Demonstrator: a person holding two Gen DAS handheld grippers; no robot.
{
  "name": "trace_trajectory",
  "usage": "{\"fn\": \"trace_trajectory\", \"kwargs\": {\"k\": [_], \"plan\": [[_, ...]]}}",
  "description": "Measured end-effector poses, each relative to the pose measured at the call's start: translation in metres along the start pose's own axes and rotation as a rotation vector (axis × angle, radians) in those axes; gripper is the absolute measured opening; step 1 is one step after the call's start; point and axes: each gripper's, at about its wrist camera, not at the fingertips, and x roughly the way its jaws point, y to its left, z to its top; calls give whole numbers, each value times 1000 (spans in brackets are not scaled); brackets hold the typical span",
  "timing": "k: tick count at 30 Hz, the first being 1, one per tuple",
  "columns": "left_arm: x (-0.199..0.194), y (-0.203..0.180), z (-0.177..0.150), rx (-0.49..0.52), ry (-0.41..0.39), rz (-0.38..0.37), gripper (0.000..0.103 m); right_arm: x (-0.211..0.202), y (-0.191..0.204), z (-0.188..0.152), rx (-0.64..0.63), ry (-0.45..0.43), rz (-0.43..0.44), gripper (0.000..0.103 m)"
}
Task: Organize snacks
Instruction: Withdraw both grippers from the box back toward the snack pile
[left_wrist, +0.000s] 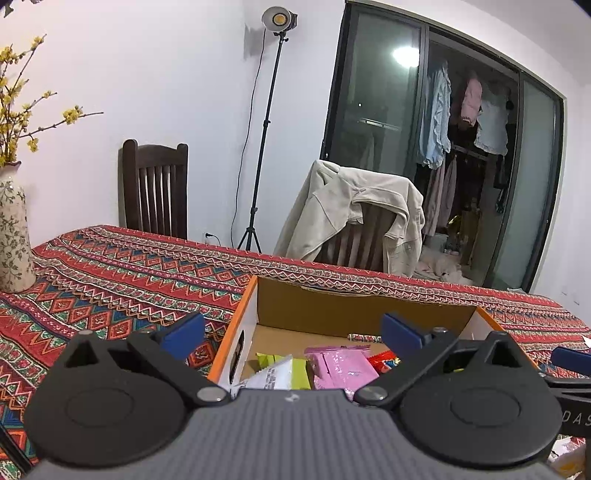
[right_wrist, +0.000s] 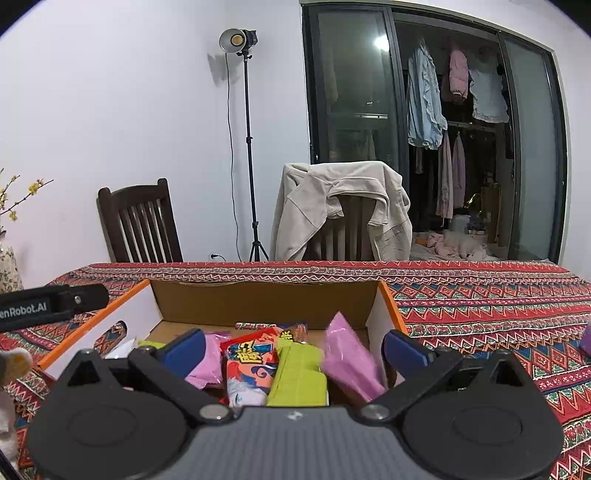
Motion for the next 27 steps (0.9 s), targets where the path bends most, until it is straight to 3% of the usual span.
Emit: {"fn": "trace_trajectory", "kwargs": {"k": [7,15,27], "plan": [[-27,-8,15,-4,-33,14,103,-19,5,11,-14,-30,-18,103],[-62,-8,25,13,-28,-7,103,-68,2,22,-41,-51,-16,103],[-103,5,-15,97,29,-32,103,-119,-17,-21,-69,8,-19,103]]}}
